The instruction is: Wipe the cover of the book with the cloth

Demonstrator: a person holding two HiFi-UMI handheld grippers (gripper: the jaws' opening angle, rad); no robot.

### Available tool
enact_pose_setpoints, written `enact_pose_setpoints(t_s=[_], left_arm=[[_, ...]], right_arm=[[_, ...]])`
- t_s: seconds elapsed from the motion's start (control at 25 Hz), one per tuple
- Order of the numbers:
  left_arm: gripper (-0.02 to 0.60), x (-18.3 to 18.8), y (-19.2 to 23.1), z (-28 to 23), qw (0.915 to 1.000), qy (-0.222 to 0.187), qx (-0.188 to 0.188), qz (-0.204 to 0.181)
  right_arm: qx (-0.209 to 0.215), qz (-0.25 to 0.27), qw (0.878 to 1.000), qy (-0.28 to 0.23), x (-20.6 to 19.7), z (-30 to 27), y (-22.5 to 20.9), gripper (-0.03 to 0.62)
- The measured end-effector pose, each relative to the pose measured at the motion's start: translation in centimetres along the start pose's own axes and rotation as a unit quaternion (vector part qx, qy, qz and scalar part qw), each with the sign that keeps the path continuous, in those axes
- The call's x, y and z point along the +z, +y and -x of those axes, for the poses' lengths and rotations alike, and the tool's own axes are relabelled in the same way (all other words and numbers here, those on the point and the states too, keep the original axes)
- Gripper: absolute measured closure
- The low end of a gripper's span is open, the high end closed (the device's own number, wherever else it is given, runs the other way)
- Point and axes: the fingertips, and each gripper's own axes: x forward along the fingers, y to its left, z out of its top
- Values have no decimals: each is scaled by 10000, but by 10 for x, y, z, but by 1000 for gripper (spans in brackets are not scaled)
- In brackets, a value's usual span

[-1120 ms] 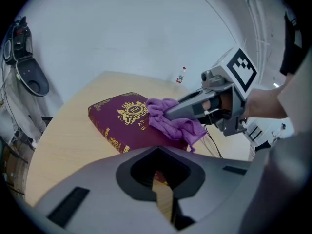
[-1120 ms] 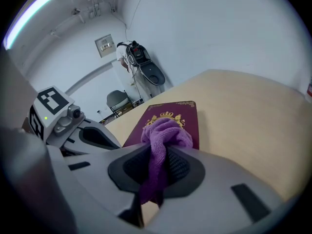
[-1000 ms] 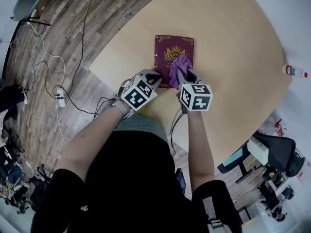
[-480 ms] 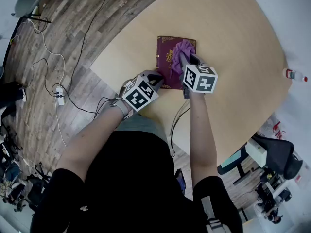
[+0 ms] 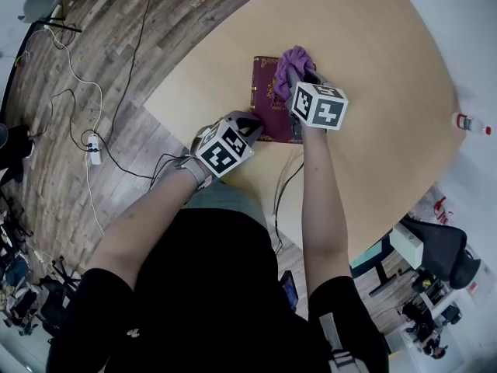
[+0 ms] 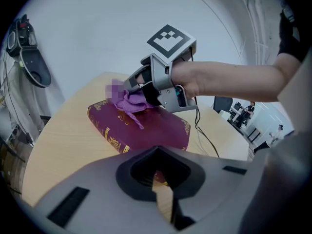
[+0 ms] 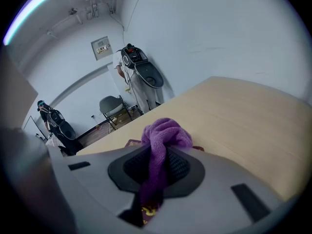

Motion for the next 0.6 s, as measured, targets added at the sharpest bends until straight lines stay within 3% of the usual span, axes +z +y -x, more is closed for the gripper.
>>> enact_pose_setpoints(t_s=[0.36, 0.6], left_arm=[[563, 1, 0, -1, 10000, -33, -7, 32], [563, 1, -1, 0, 10000, -64, -21, 61]], right_arm=[[36, 168, 9998, -84, 9, -10, 8, 526], [323, 341, 9989, 14, 7, -12, 23, 526]])
